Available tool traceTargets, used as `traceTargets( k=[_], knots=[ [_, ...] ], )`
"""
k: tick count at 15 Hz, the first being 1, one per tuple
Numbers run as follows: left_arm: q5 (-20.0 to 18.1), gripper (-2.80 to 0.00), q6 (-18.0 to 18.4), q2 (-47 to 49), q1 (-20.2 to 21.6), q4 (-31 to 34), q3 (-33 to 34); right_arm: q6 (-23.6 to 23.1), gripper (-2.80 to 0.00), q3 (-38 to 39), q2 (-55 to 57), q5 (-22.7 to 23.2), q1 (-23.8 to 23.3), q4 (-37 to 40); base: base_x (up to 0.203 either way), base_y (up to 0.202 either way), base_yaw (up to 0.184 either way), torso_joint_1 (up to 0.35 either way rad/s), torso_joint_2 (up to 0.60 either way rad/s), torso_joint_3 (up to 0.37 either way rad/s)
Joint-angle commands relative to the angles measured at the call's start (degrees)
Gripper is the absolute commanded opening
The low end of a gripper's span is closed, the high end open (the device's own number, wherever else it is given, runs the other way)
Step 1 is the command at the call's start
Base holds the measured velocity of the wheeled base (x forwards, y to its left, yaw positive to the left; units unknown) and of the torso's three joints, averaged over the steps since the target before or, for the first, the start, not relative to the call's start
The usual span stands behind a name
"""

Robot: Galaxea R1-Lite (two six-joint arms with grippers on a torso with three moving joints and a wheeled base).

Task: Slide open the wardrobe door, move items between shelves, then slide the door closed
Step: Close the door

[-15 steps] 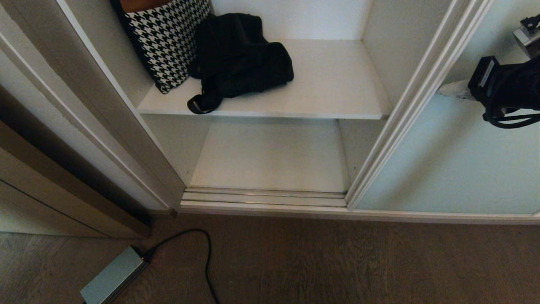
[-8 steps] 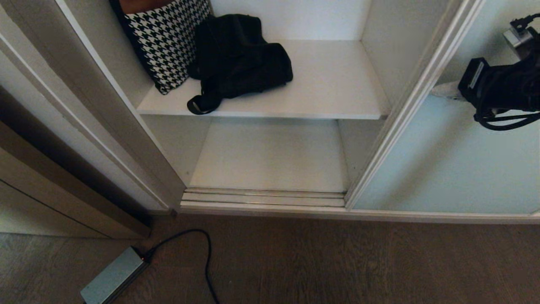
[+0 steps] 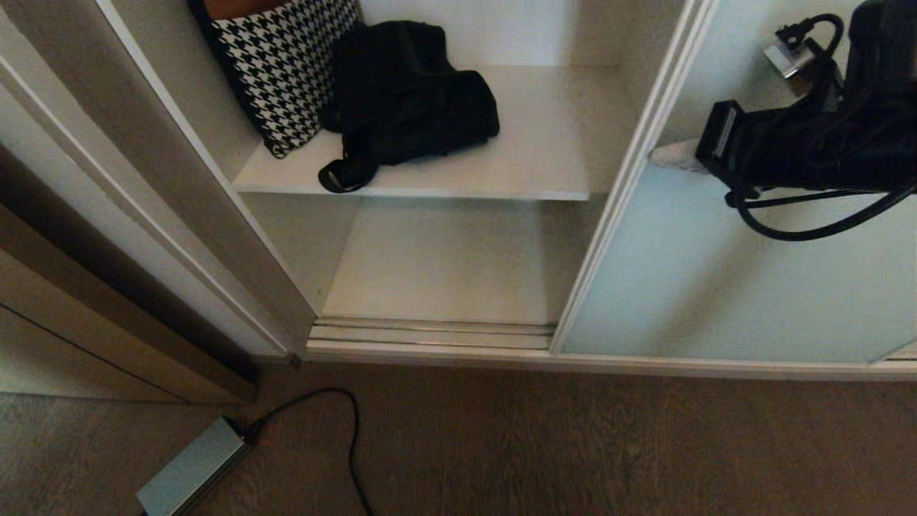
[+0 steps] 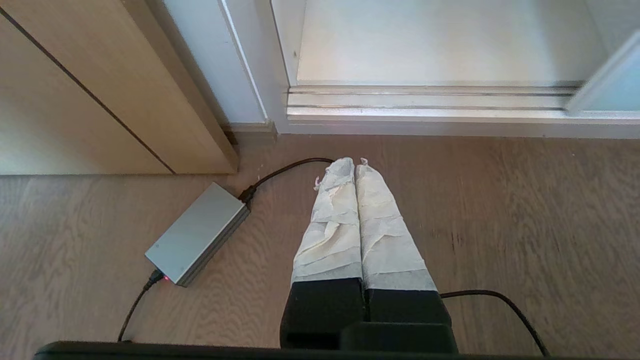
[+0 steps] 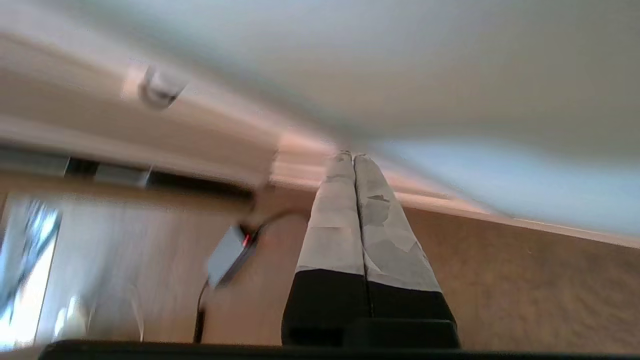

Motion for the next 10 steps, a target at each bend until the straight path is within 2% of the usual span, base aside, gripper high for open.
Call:
traceTargets(
  k=[1,5,7,10],
  knots=[
    [0.00,-2.80,0.02,0.08,0.02,-0.02,0.00,-0.23,-2.80,-0.07,-0.10,-0.77,6.15,0.49,0.000,0.000,0.000,0.000,0.00,0.000],
    [0.00,-2.80,-0.04,0.08,0.02,-0.02,0.00,-1.93,-2.80,2.32,-4.96,-2.64,16.31,0.56,0.000,0.000,0.000,0.000,0.00,0.000],
    [0.00,-2.80,0.02,0.08,0.02,-0.02,0.00,-3.31,-2.80,5.52,-10.13,-3.07,17.81,0.57,0.000,0.000,0.000,0.000,0.00,0.000],
    [0.00,-2.80,0.02,0.07,0.02,-0.02,0.00,-4.34,-2.80,10.03,-19.67,-3.27,17.63,0.91,0.000,0.000,0.000,0.000,0.00,0.000]
  ],
)
